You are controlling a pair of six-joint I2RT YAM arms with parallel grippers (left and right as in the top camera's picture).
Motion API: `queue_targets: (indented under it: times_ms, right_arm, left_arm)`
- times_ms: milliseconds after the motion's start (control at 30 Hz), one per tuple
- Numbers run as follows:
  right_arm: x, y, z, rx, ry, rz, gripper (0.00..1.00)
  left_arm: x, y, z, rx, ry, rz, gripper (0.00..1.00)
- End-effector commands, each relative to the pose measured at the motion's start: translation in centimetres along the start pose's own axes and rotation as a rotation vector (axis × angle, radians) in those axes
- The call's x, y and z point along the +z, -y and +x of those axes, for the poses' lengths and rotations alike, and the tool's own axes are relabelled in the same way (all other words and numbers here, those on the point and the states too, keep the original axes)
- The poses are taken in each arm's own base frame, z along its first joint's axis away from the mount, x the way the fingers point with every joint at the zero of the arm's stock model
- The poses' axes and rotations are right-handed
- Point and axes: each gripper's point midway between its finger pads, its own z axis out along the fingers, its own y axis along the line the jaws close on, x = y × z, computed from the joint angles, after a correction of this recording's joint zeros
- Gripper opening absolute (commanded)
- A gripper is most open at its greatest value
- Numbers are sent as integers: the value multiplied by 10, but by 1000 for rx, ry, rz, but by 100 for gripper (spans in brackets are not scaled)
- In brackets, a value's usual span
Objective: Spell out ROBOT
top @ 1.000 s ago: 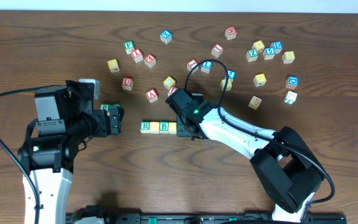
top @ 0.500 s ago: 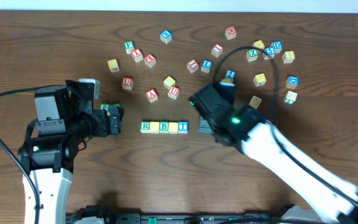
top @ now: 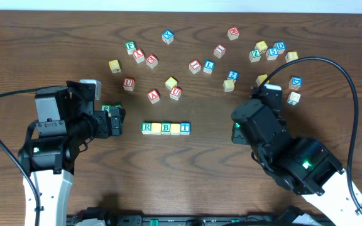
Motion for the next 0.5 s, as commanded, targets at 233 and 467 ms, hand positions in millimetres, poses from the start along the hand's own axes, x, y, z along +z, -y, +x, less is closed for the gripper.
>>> queue_targets:
  times_ms: [233,467]
  right_arm:
    - [0,6,-4,52,16,28,1]
    - [0,6,-3,54,13,30,1]
  left_arm:
    - [-1,-1,-1,10,2,-2,98]
    - [-1,-1,-1,11,4,-2,98]
